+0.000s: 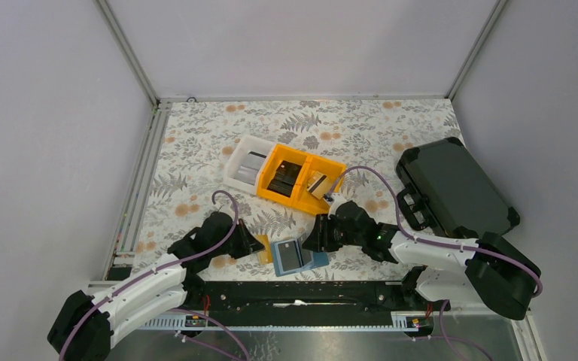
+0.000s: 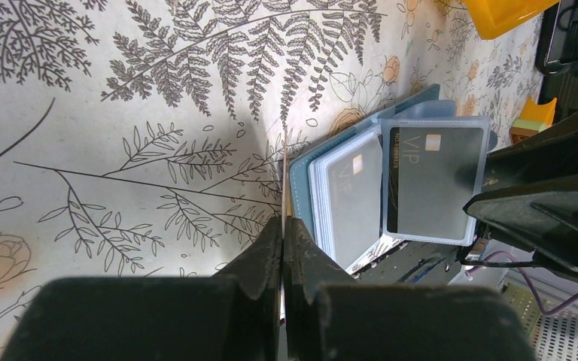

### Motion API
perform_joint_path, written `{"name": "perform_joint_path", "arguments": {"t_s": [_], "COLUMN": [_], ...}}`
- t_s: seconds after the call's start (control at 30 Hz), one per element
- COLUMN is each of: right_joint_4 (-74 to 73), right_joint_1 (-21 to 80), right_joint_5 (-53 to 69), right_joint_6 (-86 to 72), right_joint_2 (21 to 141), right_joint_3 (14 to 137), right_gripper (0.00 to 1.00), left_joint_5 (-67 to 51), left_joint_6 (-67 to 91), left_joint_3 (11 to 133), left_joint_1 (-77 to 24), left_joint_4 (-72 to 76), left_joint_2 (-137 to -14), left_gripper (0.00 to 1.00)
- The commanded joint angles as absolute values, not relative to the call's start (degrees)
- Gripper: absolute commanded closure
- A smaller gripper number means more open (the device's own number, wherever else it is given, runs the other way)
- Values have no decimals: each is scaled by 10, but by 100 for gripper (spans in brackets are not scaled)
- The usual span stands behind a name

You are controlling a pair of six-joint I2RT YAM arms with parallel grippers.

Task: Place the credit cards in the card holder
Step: Insert the credit card into the card holder.

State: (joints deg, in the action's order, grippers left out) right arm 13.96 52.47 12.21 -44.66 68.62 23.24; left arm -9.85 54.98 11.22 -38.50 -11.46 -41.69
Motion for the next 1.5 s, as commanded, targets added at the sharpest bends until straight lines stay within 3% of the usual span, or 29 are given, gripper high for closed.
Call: {"name": "perform_joint_path", "arguments": {"t_s": [0.0,0.4,0.73,0.87,1.17,1.47], "right_joint_4": [164,187,71,15,-88,-65], "right_joint_1": [545,591,592,592,592,592], "right_joint_5": [132,106,-4,-62,-148,-111], "right_joint_6": [-447,-437,-402,-388,-364,-367], "right_joint_2": [682,750,713,674,649,579], "right_joint_3": [265,297,302,305,322,302], "right_gripper": [57,55,54,49,48,47], "left_joint_5": [-104,-100,-38,-47,-82,6], "left_joint_6": [551,550,500,493,544,651], "left_joint_3": [114,123,190,215,235,173], "left_joint_1": [-389,-389,-389,-390,-435,-542], "left_joint_4": [-92,-94,-204,-209,-94,76], "left_joint_2": [-416,-408,-336,-322,-353,-450], "left_gripper": [100,100,100,100,100,100]}}
